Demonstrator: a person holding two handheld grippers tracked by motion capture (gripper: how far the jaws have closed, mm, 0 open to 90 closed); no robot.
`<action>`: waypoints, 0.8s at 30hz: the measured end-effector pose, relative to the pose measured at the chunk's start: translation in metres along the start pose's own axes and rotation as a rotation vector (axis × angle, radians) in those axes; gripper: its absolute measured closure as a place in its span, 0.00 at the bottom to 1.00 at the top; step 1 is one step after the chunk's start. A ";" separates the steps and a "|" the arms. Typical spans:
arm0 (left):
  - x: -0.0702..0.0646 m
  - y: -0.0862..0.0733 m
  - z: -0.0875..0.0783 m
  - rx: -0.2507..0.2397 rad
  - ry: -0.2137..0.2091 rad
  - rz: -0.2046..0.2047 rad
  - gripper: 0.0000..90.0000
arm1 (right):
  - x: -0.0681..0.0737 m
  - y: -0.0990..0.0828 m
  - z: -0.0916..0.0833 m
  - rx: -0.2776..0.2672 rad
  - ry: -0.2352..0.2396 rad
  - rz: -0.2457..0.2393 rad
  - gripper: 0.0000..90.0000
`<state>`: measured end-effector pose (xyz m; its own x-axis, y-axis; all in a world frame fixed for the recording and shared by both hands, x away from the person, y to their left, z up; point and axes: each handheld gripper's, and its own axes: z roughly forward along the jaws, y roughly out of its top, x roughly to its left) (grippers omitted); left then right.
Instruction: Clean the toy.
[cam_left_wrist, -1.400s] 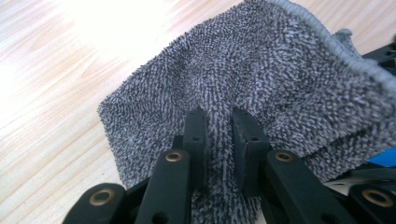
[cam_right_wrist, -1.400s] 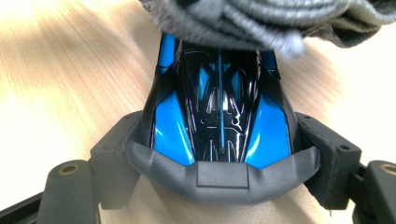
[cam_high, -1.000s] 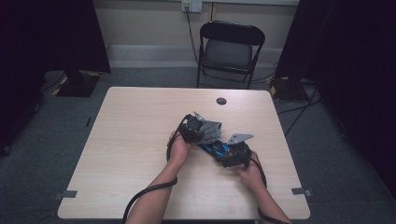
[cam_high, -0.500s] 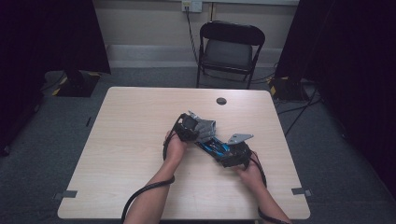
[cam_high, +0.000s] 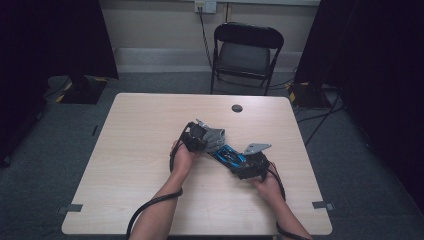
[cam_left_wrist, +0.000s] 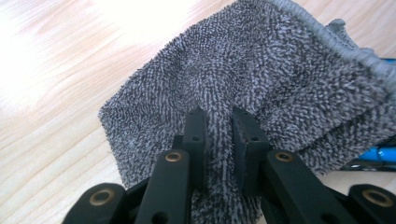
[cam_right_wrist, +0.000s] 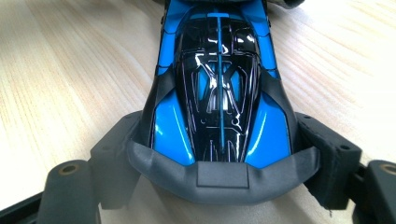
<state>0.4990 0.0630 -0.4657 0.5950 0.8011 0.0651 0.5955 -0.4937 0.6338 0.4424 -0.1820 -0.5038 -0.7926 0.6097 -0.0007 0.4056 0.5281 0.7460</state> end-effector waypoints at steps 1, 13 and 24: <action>0.001 -0.001 0.000 0.001 0.000 -0.003 0.86 | 0.000 0.000 0.000 0.000 0.000 0.000 0.27; 0.011 -0.011 -0.001 0.021 0.020 -0.009 0.86 | 0.000 0.000 0.000 0.000 0.000 0.000 0.26; 0.028 -0.027 -0.016 0.020 0.051 -0.037 0.86 | 0.000 0.000 0.000 0.000 0.000 0.000 0.26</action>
<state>0.4909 0.1048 -0.4685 0.5446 0.8347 0.0814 0.6276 -0.4700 0.6206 0.4424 -0.1820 -0.5038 -0.7927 0.6096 -0.0004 0.4057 0.5280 0.7461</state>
